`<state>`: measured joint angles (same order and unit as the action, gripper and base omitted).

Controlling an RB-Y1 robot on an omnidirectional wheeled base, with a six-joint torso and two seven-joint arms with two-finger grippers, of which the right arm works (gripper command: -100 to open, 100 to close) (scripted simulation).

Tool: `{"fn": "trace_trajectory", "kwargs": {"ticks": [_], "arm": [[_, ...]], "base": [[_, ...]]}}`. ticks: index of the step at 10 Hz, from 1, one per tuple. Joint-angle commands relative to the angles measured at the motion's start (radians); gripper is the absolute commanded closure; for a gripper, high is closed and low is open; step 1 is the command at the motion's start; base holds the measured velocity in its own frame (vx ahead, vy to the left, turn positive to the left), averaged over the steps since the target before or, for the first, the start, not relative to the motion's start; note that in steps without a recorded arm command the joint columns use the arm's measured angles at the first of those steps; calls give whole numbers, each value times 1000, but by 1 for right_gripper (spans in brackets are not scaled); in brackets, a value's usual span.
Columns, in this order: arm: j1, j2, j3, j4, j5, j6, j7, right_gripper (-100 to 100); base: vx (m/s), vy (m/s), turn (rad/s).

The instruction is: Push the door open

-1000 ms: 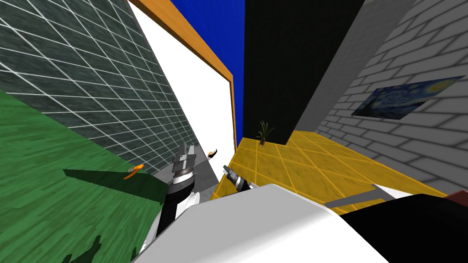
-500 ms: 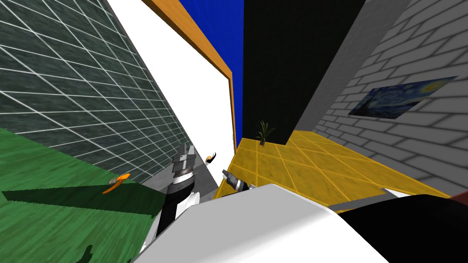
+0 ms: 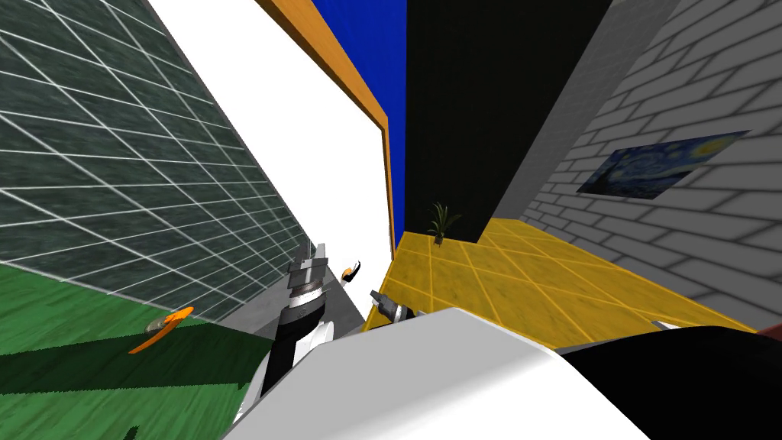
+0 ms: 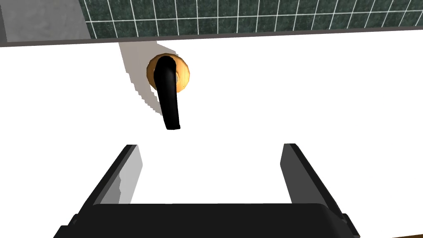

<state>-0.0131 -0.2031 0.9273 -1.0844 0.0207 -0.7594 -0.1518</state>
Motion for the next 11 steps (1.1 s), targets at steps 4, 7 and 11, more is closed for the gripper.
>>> {"fn": "trace_trajectory", "kwargs": {"ticks": [4, 7, 11], "arm": [[-35, -12, 63, 80, -7, -9, -15, -100], [-49, -15, 90, 116, -9, -13, -21, -100], [-53, -2, 88, 137, -9, -15, -18, -100]], "base": [[199, 50, -64], [129, 51, -33], [68, 73, 6]]}}
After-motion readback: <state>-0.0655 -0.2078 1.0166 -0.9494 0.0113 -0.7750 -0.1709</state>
